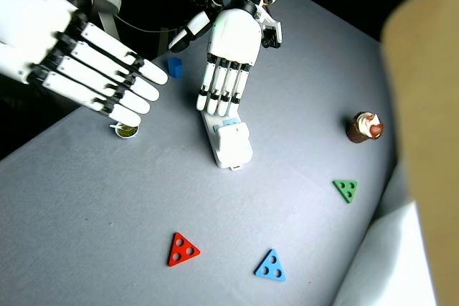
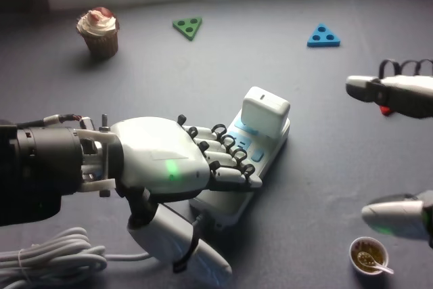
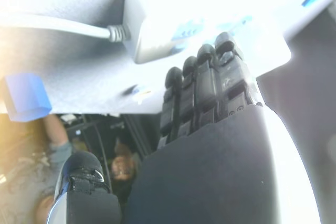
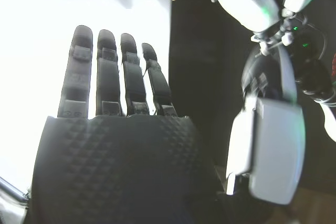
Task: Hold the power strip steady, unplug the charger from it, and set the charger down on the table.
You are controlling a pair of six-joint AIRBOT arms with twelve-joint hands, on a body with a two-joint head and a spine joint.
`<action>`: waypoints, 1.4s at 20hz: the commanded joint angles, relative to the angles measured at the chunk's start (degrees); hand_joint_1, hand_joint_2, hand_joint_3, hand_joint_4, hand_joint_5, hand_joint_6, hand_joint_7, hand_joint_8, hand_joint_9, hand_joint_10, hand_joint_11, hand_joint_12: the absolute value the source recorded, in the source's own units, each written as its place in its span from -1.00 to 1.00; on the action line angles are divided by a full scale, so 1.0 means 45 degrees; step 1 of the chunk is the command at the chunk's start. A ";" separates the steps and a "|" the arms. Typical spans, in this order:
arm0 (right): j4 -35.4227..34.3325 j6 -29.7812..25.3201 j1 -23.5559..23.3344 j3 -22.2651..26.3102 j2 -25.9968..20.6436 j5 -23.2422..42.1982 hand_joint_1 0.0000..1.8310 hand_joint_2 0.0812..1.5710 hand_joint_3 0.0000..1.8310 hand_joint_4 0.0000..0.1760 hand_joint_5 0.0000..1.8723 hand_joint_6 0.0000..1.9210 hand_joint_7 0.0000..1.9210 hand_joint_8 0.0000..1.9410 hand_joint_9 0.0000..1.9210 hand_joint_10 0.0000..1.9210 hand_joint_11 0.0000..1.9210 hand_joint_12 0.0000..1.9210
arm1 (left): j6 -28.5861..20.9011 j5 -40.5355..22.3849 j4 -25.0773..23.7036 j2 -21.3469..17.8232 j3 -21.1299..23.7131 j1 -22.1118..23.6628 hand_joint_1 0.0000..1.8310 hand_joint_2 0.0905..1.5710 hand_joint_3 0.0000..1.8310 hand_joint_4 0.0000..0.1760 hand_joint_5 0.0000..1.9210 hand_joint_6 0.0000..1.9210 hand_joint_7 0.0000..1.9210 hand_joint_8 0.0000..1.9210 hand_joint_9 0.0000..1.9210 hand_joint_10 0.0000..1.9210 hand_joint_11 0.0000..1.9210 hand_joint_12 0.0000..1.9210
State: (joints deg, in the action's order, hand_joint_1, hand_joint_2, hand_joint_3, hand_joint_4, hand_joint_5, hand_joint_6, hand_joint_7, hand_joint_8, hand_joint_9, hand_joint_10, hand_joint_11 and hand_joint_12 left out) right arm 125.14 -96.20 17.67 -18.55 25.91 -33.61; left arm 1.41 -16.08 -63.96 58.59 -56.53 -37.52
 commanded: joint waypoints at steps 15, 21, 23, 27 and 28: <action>-0.3336 0.0105 -0.0235 -0.3535 0.4954 -0.3767 0.15 0.23 -0.99 -1.00 -0.65 -0.99 -0.68 -1.00 -0.72 -1.00 -0.79 -0.89 | -0.0112 -0.0424 0.0438 0.0977 -0.0117 -0.0564 -1.00 0.22 -1.00 -1.00 -0.88 -1.00 -0.90 -1.00 -0.92 -1.00 -0.95 -0.95; -0.4117 0.0107 -0.0222 -0.4746 0.6390 -0.3771 0.11 0.25 -1.00 -1.00 -0.64 -0.99 -0.66 -0.98 -0.70 -0.99 -0.76 -0.87 | -0.0348 -0.0095 0.0440 0.0791 0.0001 -0.0658 -1.00 0.22 -1.00 -1.00 -0.89 -1.00 -0.90 -1.00 -0.92 -1.00 -0.95 -0.95; -0.4155 0.0008 -0.0235 -0.5154 0.6800 -0.3589 0.08 0.28 -0.99 -1.00 -0.64 -0.99 -0.67 -0.99 -0.71 -0.99 -0.77 -0.87 | -0.0410 -0.0055 0.0440 0.0716 0.0011 -0.0702 -1.00 0.22 -1.00 -1.00 -0.88 -0.99 -0.89 -1.00 -0.92 -1.00 -0.95 -0.95; -0.4184 -0.0006 -0.0320 -0.6100 0.7835 -0.3637 0.07 0.29 -0.99 -1.00 -0.65 -0.99 -0.66 -0.99 -0.70 -0.99 -0.77 -0.86 | -0.0576 -0.0045 0.0454 0.0553 0.0076 -0.0847 -1.00 0.22 -1.00 -1.00 -0.89 -1.00 -0.90 -1.00 -0.93 -1.00 -0.96 -0.96; -0.4200 -0.0004 -0.0338 -0.6337 0.8058 -0.3644 0.05 0.31 -0.99 -1.00 -0.65 -0.99 -0.66 -0.99 -0.70 -0.99 -0.76 -0.86 | -0.0582 -0.0049 0.0456 0.0538 0.0088 -0.0872 -1.00 0.22 -1.00 -1.00 -0.89 -1.00 -0.90 -1.00 -0.93 -1.00 -0.96 -0.96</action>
State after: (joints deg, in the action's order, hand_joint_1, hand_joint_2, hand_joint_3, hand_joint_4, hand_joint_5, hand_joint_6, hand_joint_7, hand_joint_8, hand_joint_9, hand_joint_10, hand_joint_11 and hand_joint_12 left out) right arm 102.78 -95.72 16.71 -47.46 63.35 -47.11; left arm -0.54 -14.98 -62.02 61.08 -56.47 -41.01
